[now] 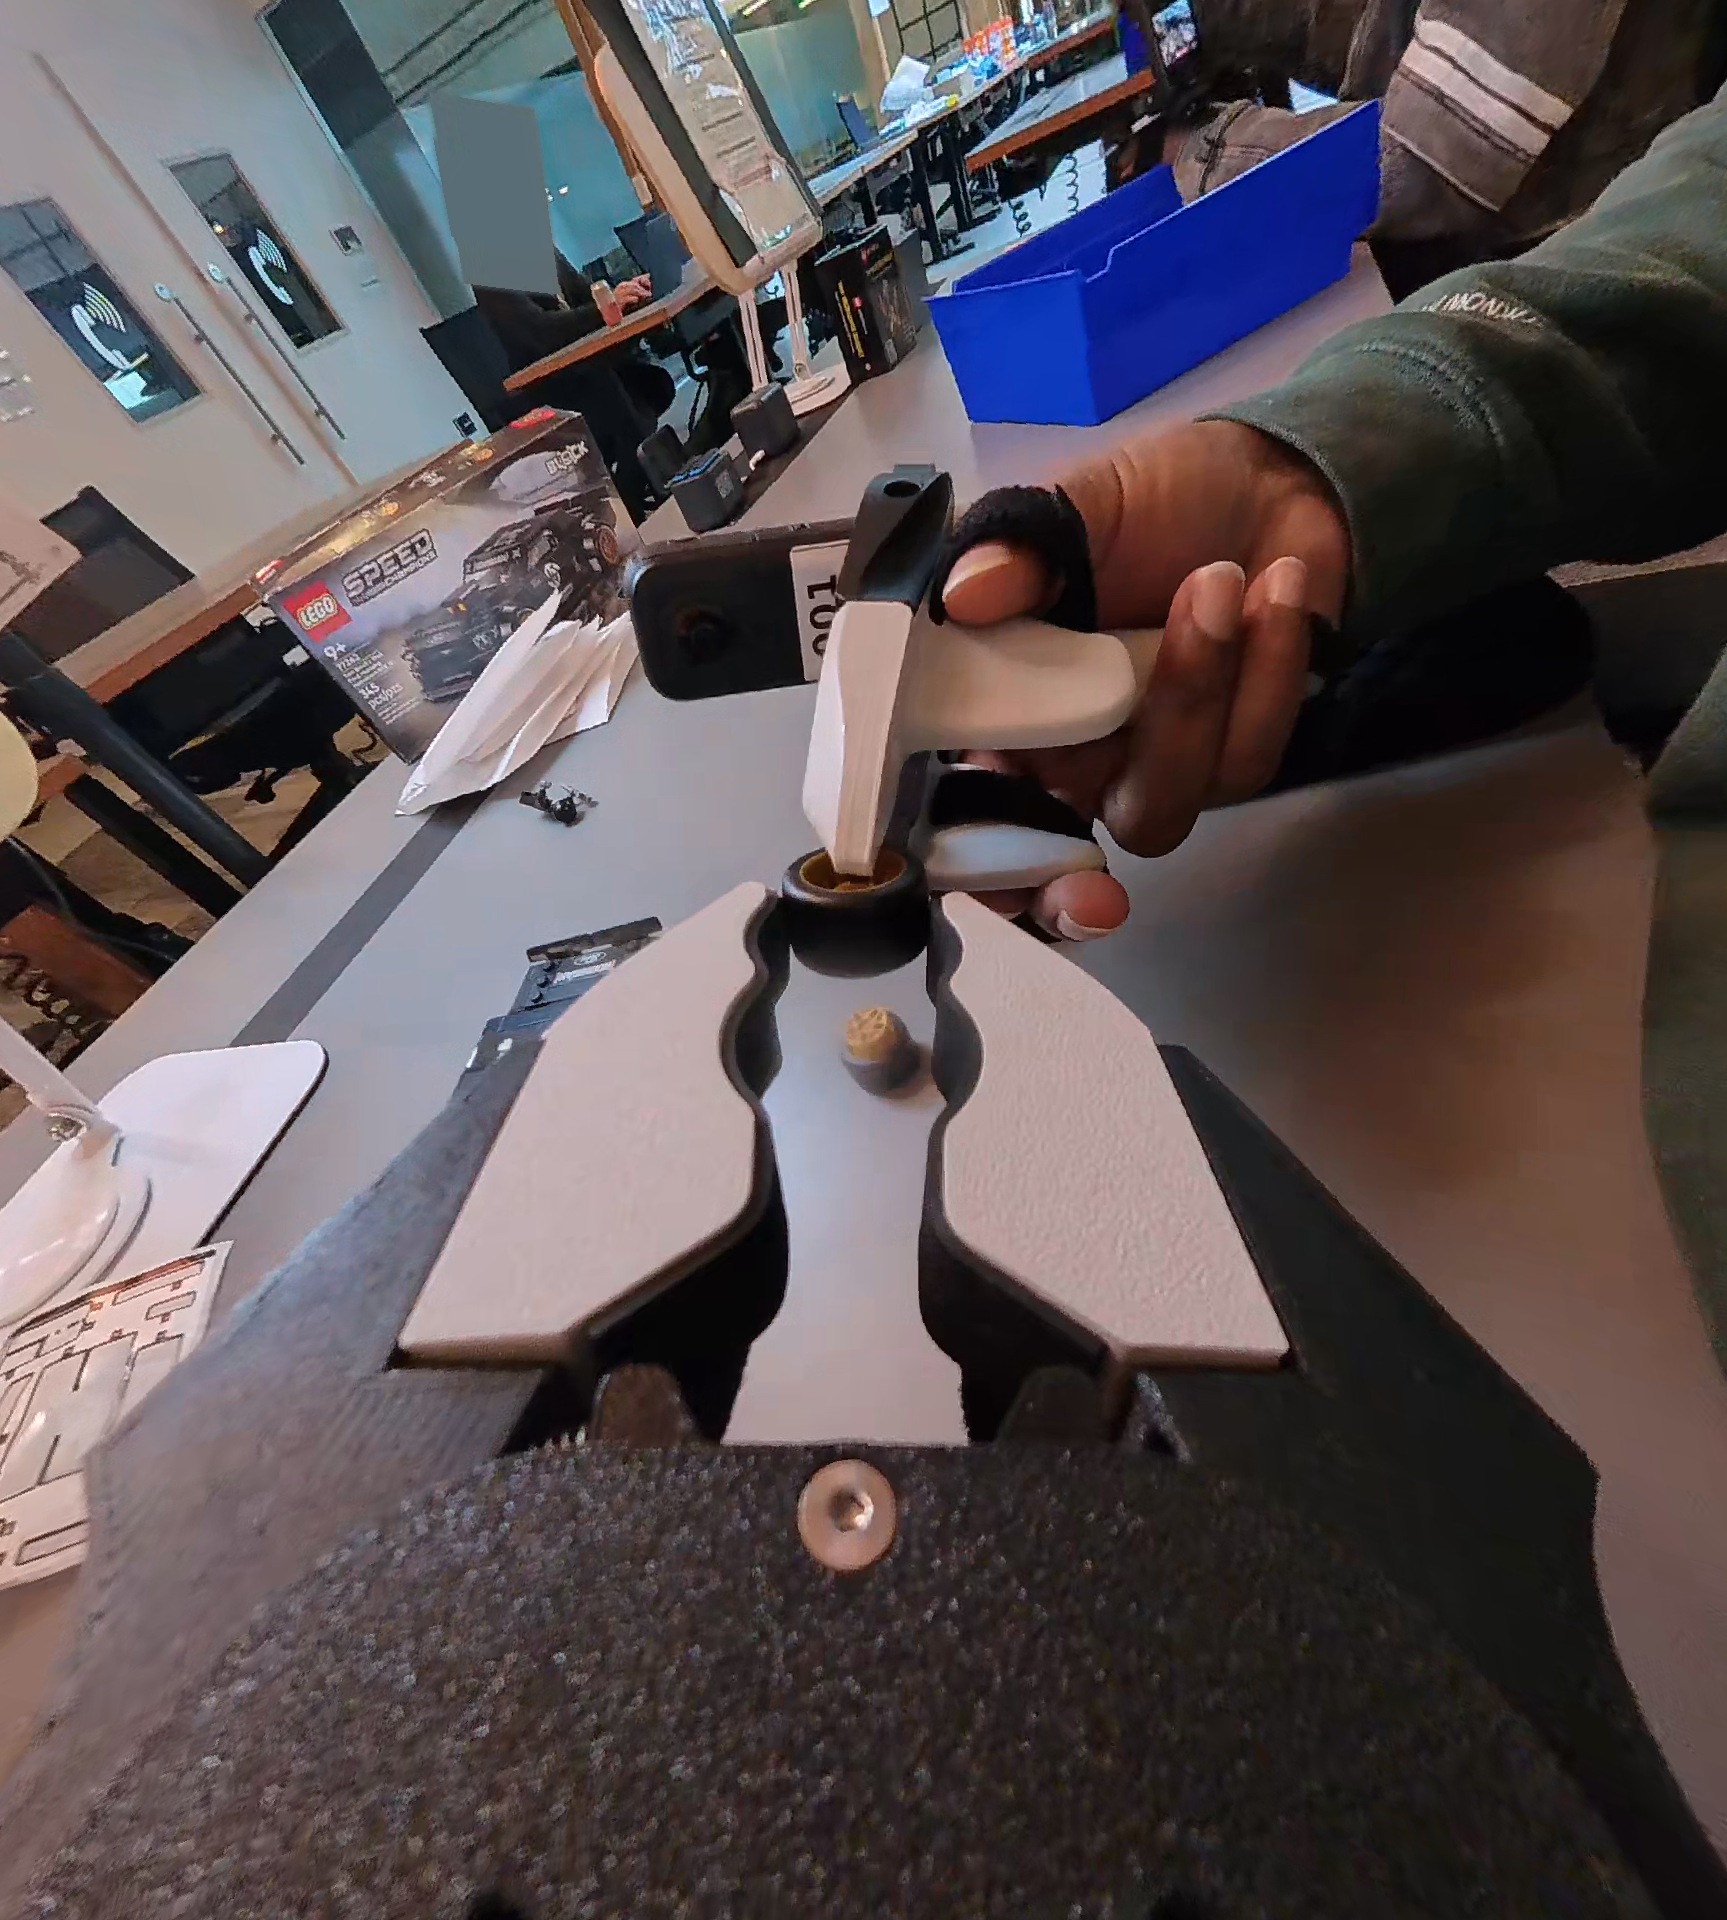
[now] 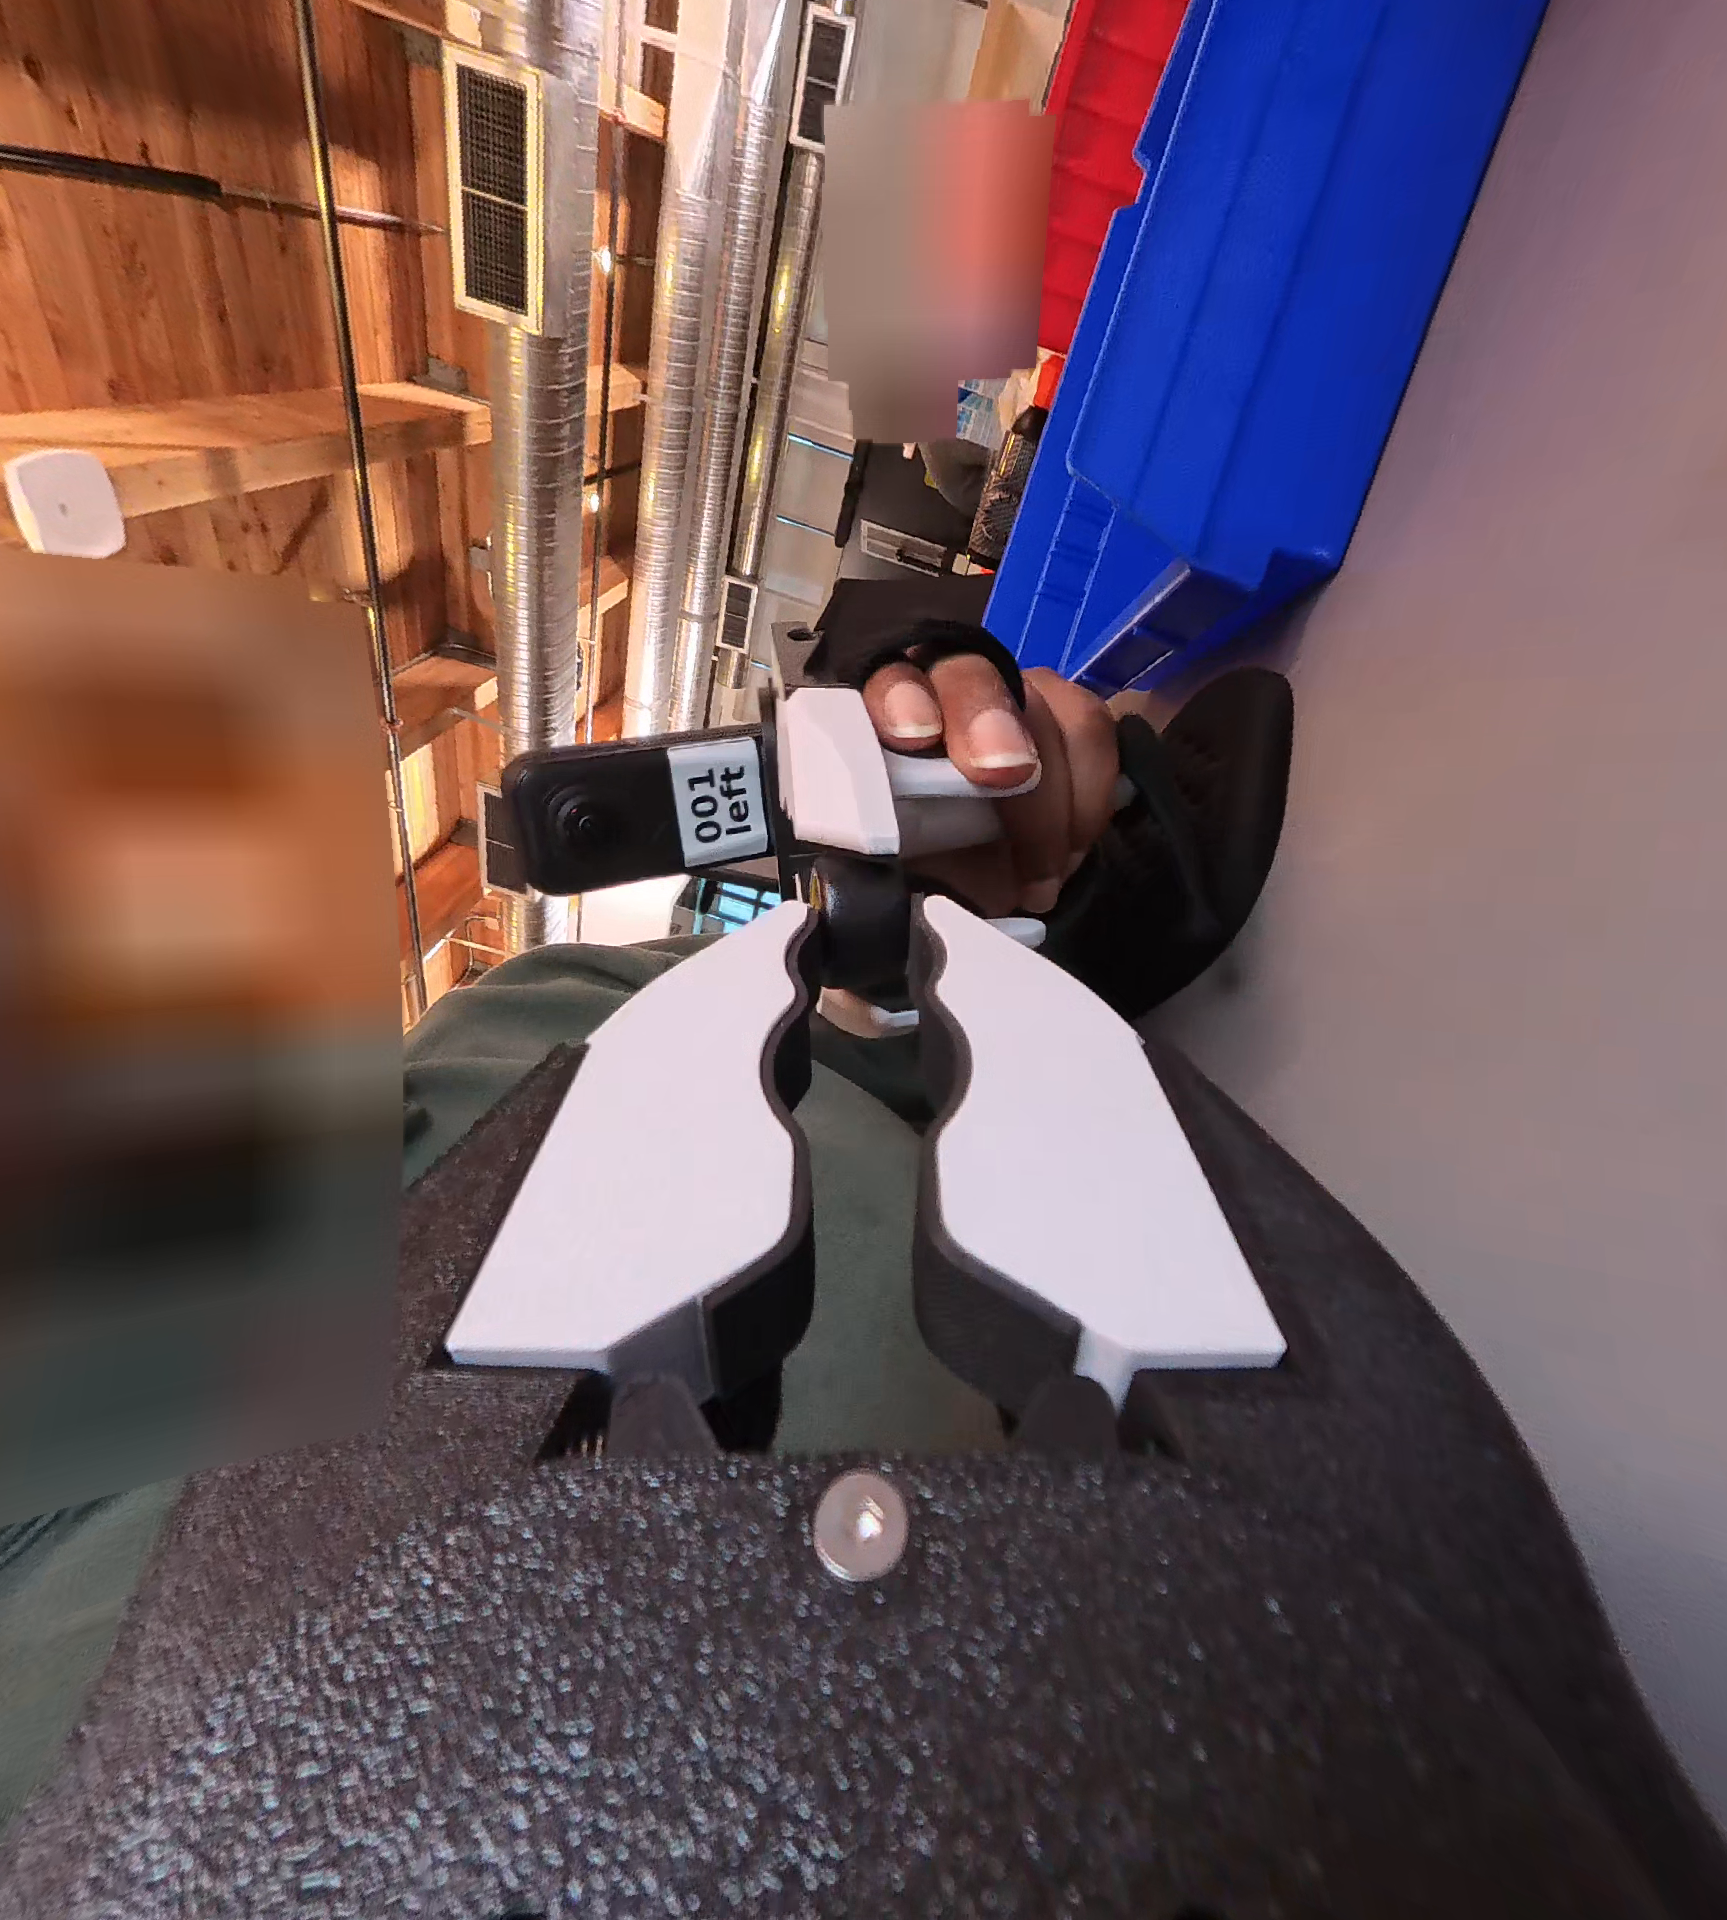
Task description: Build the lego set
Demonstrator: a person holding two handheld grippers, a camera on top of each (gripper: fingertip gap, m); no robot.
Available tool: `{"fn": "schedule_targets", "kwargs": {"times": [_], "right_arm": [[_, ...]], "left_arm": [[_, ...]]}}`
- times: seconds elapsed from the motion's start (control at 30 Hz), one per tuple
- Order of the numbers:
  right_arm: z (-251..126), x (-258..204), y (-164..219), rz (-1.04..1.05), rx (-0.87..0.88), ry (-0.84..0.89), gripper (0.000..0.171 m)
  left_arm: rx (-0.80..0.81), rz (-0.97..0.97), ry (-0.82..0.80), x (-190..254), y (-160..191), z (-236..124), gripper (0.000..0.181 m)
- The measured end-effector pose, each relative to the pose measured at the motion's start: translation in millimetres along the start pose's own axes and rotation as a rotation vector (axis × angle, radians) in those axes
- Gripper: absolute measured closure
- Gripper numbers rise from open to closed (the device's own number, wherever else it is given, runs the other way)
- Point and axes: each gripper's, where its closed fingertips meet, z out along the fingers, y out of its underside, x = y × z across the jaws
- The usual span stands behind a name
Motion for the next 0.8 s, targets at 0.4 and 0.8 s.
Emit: {"fn": "schedule_targets", "kwargs": {"times": [0.4,0.8], "right_arm": [[-20,0,-16,-0.75,-0.006,0.262,0.14],[-85,36,-25,-1.363,-0.253,0.871,0.171]], "left_arm": [[0.099,-0.219,0.056,-2,3,-5,0.156],[0.006,-0.427,-0.007,-35,40,-11,0.156]]}}
